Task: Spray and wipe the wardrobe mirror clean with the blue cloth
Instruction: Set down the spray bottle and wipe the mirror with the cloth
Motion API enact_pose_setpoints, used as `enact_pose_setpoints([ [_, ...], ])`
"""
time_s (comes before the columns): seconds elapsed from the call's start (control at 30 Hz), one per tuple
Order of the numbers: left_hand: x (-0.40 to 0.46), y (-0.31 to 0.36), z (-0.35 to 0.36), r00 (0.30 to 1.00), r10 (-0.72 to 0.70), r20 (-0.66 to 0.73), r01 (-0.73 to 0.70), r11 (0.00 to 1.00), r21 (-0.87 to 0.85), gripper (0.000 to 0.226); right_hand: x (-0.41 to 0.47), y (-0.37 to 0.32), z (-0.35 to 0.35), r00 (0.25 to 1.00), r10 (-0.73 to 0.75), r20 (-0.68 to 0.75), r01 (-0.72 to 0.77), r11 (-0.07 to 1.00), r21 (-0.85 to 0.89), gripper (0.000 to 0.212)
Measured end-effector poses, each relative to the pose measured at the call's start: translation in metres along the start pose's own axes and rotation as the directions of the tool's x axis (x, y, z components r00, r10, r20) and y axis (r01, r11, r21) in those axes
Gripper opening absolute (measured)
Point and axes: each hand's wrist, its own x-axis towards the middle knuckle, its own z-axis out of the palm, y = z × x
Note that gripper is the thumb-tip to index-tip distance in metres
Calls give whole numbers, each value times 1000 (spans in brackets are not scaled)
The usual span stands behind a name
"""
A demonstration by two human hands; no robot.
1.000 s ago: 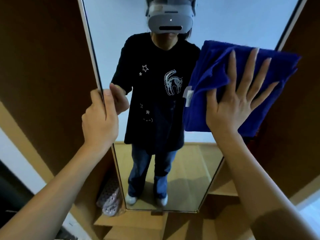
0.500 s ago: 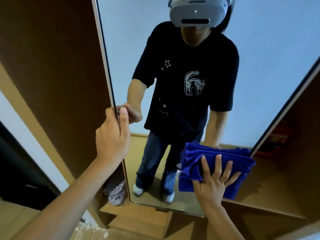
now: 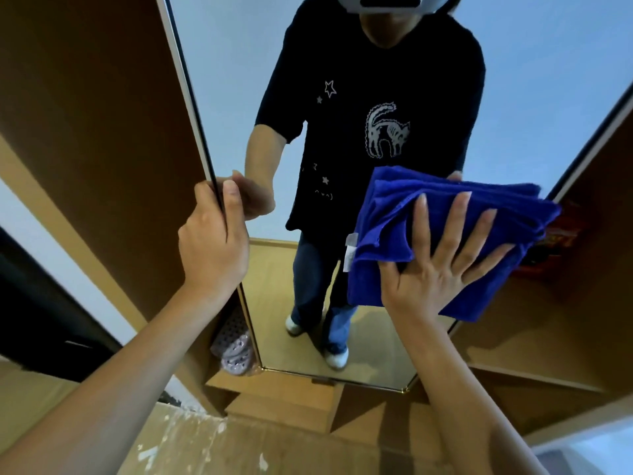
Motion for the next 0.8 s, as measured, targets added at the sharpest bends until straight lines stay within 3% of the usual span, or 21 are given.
enact_pose_setpoints([
  [0.17,-2,-2,1,1000,-14,15,14,1000,4,33,-75,-16,18,986,-123,109,124,992,-2,65],
  [0.27,-2,-5,-1,999,7,35,-6,999,-36,27,-91,-36,25,983,-107,150,109,994,-6,64],
  [0.47,1,-14,-5,993,1,117,24,976,-218,36,-20,-93,15,990,-8,138,-3,997,80,65],
  [0.6,6,-17,-10,980,-34,198,109,917,-383,54,26,-130,16,997,46,55,-47,999,20,62],
  [0.67,8,-20,-14,972,-24,236,134,876,-463,67,13,-134,24,998,16,60,-15,1000,-2,67],
  [0.8,11,-26,-16,967,16,256,111,874,-474,74,-68,-137,38,951,-183,248,194,981,-20,71],
])
